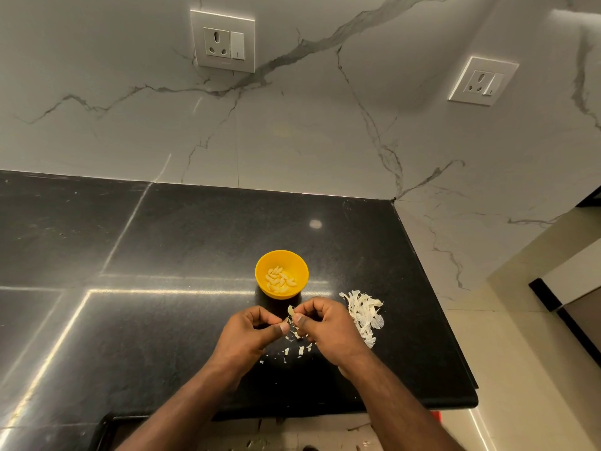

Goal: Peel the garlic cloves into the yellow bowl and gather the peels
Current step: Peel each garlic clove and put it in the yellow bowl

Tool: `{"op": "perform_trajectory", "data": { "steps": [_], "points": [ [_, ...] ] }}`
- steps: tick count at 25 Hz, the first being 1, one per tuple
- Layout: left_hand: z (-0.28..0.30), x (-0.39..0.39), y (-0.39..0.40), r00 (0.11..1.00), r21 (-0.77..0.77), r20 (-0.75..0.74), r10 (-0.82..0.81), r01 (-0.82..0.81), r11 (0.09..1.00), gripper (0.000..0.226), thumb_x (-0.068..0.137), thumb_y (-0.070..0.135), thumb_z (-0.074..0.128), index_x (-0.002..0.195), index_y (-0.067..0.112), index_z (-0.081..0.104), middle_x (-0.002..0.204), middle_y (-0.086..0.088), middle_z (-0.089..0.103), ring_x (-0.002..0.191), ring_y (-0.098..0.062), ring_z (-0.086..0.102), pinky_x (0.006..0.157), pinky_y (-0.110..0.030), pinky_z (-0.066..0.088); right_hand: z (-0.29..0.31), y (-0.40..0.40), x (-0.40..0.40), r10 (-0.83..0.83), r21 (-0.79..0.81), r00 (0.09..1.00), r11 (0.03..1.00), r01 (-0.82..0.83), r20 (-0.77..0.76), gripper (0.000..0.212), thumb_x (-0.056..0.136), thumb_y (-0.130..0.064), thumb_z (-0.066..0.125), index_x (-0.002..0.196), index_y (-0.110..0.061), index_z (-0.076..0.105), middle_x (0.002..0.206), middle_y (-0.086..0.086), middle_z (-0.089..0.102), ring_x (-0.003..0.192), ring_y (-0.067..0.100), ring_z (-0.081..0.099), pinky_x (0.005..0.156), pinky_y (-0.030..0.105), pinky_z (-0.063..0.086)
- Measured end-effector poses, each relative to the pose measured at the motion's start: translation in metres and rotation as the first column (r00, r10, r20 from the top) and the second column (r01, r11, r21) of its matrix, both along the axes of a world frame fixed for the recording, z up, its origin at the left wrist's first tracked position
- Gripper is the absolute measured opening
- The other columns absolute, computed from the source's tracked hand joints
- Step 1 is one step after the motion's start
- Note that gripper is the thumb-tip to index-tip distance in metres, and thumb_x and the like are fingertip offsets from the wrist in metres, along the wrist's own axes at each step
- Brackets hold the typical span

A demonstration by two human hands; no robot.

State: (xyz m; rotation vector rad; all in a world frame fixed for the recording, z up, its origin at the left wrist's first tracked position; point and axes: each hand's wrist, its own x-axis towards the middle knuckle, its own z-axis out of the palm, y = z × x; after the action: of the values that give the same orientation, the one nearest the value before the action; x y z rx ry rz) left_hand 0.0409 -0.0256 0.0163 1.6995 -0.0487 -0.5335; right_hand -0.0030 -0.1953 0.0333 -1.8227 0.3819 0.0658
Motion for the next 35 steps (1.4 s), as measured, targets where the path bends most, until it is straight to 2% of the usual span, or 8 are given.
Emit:
{"op": "perform_trajectory", "data": {
  "steps": [5,9,11,18,24,29,32,35],
  "points": [
    [0.0043,-0.002,0.0004,0.998,-0.02,0.041,-0.053,0.054,0.998,0.023,0.079,0.032,0.079,0.081,0.011,0.071,0.065,0.004,0.065,0.058,-0.002,0.054,0.061,-0.028,0.044,0.0007,-0.0003,-0.0001,0.003,0.032,1.0,0.999,-0.003,0.004,0.004,0.092,-0.01,0.069,0.091,-0.012,0.072,0.082,0.008,0.073,0.071,0.01,0.065,0.065,0.023,0.055],
    [0.0037,-0.0021,0.0013,0.998,-0.079,0.005,-0.07,0.07,0.994,0.002,0.087,0.014,0.076,0.087,0.014,0.074,0.075,0.0,0.071,0.064,-0.007,0.056,0.062,-0.028,0.043,-0.0003,-0.0014,0.0004,-0.016,0.154,1.0,0.988,0.019,-0.02,0.006,0.095,-0.005,0.064,0.098,-0.003,0.068,0.079,0.004,0.072,0.07,0.013,0.064,0.062,0.025,0.052],
    [0.0031,-0.0018,0.0014,0.998,-0.11,-0.035,-0.06,0.056,0.992,0.005,0.09,0.008,0.071,0.093,0.012,0.073,0.08,-0.001,0.073,0.067,-0.011,0.056,0.06,-0.028,0.043,-0.0017,-0.0017,0.0016,-0.031,0.224,0.999,0.974,0.037,-0.031,0.006,0.096,-0.004,0.062,0.099,-0.002,0.067,0.079,0.005,0.073,0.071,0.015,0.064,0.062,0.027,0.051],
    [0.0029,-0.0007,-0.0007,0.992,-0.123,-0.126,-0.004,-0.011,0.992,0.015,0.094,0.004,0.065,0.098,0.014,0.075,0.089,-0.005,0.073,0.078,-0.015,0.06,0.061,-0.029,0.042,-0.0028,-0.0017,0.0028,-0.027,0.215,0.999,0.976,0.035,-0.042,0.006,0.096,-0.005,0.063,0.097,-0.006,0.068,0.082,0.006,0.075,0.072,0.017,0.065,0.063,0.028,0.051],
    [0.0012,-0.0011,-0.0006,0.996,-0.07,-0.083,-0.036,0.031,0.997,0.024,0.094,0.009,0.065,0.1,0.027,0.079,0.095,-0.002,0.077,0.081,-0.014,0.062,0.063,-0.028,0.045,0.0021,-0.0008,0.0014,-0.052,0.338,0.996,0.938,0.075,-0.077,0.01,0.098,-0.005,0.06,0.105,-0.002,0.065,0.089,0.01,0.076,0.073,0.017,0.067,0.062,0.026,0.051],
    [0.0,-0.0007,0.0006,0.997,-0.067,-0.007,-0.073,0.073,0.995,0.03,0.096,0.007,0.064,0.104,0.033,0.078,0.095,0.001,0.079,0.089,-0.019,0.072,0.075,-0.031,0.055,0.0041,-0.0031,-0.0005,-0.08,0.397,0.99,0.91,0.119,-0.113,0.009,0.099,-0.008,0.059,0.106,-0.005,0.064,0.096,0.013,0.077,0.074,0.019,0.069,0.064,0.028,0.053],
    [-0.0022,0.0,0.0015,0.978,0.135,0.143,-0.154,0.135,0.982,0.034,0.096,0.015,0.065,0.104,0.047,0.073,0.09,0.014,0.077,0.079,-0.002,0.069,0.072,-0.021,0.051,0.0038,-0.0047,0.0,-0.098,0.417,0.989,0.899,0.136,-0.112,0.009,0.098,-0.008,0.06,0.106,-0.005,0.064,0.095,0.014,0.077,0.074,0.019,0.068,0.064,0.028,0.053],
    [-0.0022,-0.001,0.0005,0.96,0.29,0.192,-0.202,0.141,0.947,0.016,0.094,0.029,0.068,0.092,0.044,0.074,0.084,0.021,0.073,0.08,0.001,0.066,0.068,-0.018,0.046,0.003,-0.0063,0.0007,-0.11,0.381,0.99,0.914,0.137,-0.091,0.007,0.098,-0.005,0.06,0.102,-0.003,0.065,0.092,0.014,0.076,0.071,0.017,0.066,0.062,0.026,0.051]
  ]
}}
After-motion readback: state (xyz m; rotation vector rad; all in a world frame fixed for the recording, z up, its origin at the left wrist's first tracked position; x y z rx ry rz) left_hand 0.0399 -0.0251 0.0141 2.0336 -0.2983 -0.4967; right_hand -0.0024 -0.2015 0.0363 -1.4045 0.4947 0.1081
